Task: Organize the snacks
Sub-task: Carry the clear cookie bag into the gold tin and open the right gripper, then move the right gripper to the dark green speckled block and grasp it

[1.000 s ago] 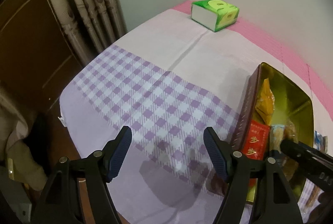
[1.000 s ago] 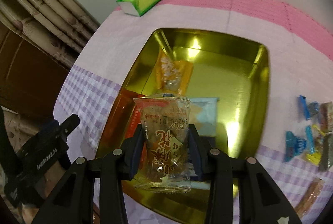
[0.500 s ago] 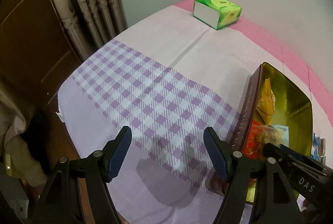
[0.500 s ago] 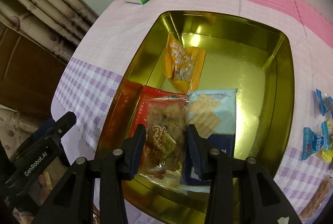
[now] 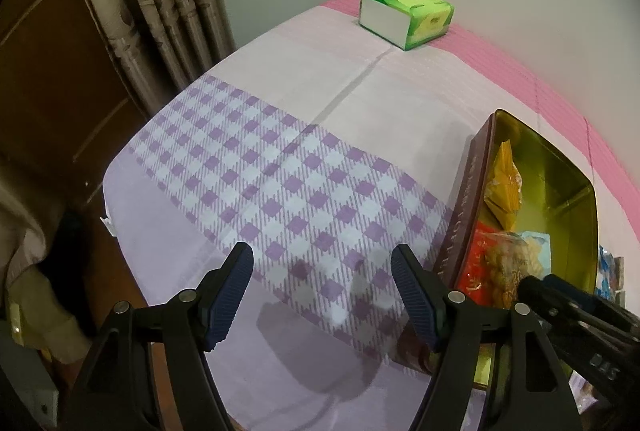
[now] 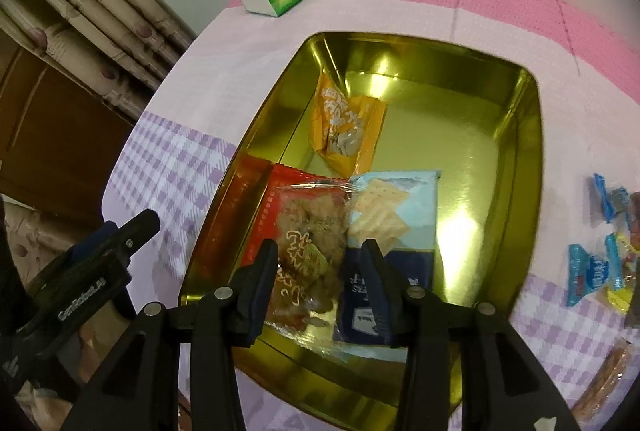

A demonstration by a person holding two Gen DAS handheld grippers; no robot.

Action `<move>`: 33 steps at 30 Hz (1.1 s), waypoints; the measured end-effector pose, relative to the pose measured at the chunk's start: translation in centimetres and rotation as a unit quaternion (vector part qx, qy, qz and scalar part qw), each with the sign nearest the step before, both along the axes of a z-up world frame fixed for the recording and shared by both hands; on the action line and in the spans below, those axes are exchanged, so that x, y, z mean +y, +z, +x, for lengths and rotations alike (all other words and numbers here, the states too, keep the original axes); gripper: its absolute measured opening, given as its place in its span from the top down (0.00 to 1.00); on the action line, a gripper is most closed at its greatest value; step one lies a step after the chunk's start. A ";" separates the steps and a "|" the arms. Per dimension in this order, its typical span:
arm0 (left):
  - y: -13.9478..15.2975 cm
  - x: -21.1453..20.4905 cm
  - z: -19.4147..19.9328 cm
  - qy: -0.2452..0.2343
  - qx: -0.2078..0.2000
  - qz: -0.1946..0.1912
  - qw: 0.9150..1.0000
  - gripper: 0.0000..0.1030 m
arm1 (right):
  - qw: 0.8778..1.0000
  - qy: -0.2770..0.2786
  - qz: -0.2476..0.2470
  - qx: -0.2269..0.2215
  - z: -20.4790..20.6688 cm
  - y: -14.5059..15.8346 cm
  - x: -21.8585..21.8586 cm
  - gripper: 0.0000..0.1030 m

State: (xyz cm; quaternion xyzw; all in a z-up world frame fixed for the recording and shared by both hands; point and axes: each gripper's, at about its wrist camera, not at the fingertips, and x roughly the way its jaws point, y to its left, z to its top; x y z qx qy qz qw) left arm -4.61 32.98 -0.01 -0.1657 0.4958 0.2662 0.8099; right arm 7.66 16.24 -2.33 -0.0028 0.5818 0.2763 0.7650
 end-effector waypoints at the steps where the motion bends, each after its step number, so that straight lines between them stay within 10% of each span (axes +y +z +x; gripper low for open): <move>1: 0.0 0.0 0.0 -0.002 0.000 0.000 1.000 0.30 | 1.000 0.000 0.003 -0.003 -0.2 0.3 -0.2 0.59; 17: 0.0 -0.4 0.2 -0.015 0.003 0.009 1.000 0.30 | 0.996 -0.063 -0.001 -0.067 -3.1 4.6 -11.5 0.51; 33: -0.1 -1.8 0.6 -0.032 0.016 0.031 0.999 0.30 | 0.982 -0.136 -0.120 -0.047 0.0 -0.6 -24.8 0.51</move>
